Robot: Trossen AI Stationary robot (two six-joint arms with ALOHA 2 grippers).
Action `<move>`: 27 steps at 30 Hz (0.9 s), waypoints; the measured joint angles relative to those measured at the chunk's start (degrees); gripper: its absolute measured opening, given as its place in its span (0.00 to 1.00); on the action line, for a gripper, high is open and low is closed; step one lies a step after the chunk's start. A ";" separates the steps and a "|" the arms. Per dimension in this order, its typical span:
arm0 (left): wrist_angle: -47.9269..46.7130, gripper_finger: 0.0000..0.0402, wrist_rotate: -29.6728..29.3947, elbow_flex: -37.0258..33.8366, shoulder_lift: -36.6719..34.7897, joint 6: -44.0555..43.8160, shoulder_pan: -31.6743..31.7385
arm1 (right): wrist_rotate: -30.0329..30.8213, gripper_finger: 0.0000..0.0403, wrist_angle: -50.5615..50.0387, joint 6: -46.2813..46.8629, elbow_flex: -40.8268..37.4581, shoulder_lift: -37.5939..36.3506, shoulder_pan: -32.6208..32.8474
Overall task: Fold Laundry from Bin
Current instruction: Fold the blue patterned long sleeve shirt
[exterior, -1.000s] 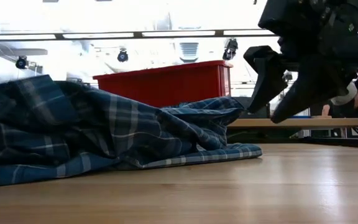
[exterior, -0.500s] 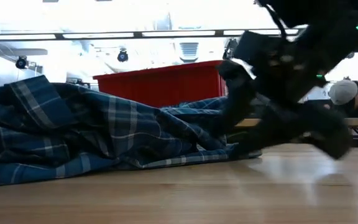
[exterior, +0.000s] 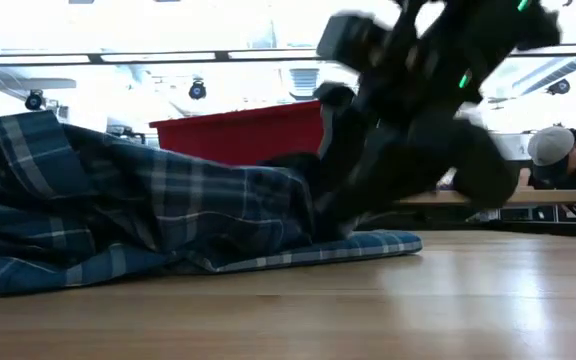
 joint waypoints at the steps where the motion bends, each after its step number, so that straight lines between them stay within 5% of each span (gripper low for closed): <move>1: 0.00 0.01 0.07 0.00 0.00 -0.05 -0.11 | 0.00 0.49 -0.27 0.00 0.21 0.93 -0.48; 9: 0.02 0.00 2.94 0.90 -0.28 -1.45 -2.23 | -0.12 0.42 -12.85 5.67 3.54 -0.72 -0.94; 23: 0.00 0.00 3.14 0.81 -0.68 -3.77 -3.45 | -3.58 0.41 -8.00 5.69 0.08 0.02 -4.36; 27: 0.02 0.00 2.97 0.76 -0.68 -5.90 -3.45 | -3.61 0.30 -7.46 7.69 0.12 0.16 -4.38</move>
